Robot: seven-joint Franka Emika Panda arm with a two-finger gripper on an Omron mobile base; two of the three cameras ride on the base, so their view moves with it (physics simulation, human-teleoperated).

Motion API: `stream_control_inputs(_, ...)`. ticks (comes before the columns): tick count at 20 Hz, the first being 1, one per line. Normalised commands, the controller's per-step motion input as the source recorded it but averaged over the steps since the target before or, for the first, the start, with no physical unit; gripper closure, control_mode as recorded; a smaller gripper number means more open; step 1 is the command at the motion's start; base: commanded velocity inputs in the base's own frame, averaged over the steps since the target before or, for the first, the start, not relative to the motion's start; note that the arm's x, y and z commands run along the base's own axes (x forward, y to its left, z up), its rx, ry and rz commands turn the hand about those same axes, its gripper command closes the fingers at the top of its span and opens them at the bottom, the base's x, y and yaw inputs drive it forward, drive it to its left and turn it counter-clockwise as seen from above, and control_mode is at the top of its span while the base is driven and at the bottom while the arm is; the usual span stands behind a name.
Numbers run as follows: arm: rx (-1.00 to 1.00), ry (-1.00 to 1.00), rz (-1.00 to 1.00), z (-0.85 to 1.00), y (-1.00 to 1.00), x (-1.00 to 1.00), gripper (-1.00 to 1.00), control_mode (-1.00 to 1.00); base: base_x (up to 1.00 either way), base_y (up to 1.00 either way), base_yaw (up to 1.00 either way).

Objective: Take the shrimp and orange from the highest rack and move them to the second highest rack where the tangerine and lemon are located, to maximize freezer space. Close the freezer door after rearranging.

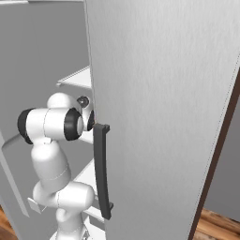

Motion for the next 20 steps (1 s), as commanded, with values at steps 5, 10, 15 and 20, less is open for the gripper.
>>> stream_control_inputs(5, 0.01, 0.0, 0.0, 0.01, 0.11, -0.24, -1.0, -1.0, 0.0, 0.0, 0.0)
stream_control_inputs(10, 0.0, 0.0, 0.0, 0.16, 0.11, -0.18, -1.0, -1.0, 0.0, 0.0, 0.0)
stream_control_inputs(15, 0.0, -0.01, 0.0, 0.21, 0.05, -0.13, -1.0, -1.0, 0.0, 0.0, 0.0)
stream_control_inputs(20, 0.0, 0.0, 0.0, 0.06, 0.01, -0.43, -1.0, -1.0, 0.0, 0.0, 0.0)
